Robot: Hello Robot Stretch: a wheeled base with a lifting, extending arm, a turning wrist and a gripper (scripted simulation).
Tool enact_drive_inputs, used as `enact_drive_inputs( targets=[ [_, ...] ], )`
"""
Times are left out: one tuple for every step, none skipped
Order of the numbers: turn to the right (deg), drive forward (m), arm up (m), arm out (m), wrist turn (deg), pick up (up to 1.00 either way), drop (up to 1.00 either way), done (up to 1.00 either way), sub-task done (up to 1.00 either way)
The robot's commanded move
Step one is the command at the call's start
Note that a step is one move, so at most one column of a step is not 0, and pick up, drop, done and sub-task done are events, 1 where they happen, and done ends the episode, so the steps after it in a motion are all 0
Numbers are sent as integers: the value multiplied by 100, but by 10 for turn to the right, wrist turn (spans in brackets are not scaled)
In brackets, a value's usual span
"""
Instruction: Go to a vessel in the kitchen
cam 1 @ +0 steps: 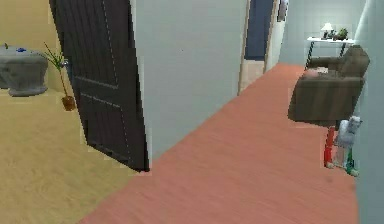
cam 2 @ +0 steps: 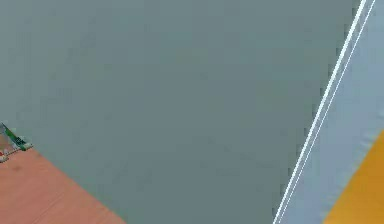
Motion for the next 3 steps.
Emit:
enact_drive_inputs(
  targets=[
    [180,0,0,0,0,0,0,0,0],
    [0,100,0,0,0,0,0,0,0],
    [0,100,0,0,0,0,0,0,0]
  ],
)
